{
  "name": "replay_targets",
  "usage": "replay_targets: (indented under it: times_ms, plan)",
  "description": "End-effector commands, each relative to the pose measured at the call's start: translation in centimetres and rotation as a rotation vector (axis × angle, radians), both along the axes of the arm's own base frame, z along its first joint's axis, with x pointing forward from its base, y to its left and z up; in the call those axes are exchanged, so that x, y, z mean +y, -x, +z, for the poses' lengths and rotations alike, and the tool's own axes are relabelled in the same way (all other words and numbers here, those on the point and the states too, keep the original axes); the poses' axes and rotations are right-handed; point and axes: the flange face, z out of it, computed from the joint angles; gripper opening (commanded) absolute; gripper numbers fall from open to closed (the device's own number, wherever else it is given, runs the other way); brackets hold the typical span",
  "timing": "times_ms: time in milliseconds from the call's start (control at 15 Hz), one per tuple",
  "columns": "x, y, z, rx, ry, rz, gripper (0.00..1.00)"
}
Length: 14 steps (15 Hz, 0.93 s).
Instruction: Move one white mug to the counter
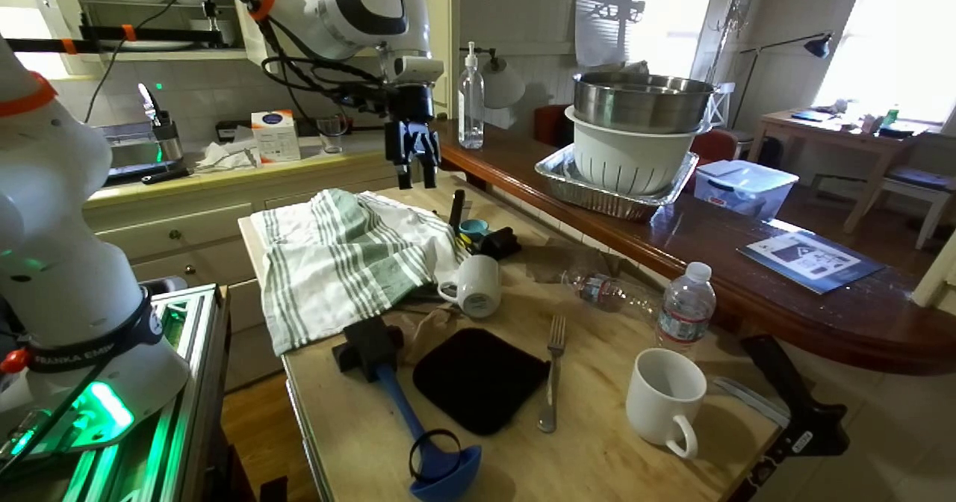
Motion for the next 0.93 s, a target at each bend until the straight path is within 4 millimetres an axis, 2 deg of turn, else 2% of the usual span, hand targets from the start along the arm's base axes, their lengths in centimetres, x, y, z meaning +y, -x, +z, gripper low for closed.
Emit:
replay_targets:
  times_ms: [0,133,400,667,867]
  plan:
    - [0.1,0.0,0.0,0.001,0.0,0.0,1.0]
    - [0.6,-0.7,-0.1,0.039,-0.048,0.015,1.0]
    - [-0.3,-3.9,-2.1,-0.028,0.1,-0.231,1.0]
    - [-2.2,-6.6,-5.6,-0.001,0.224,-0.389,1.0]
    - [-3.0,-7.9,-8.4,0.089,0.33,-0.411,1.0]
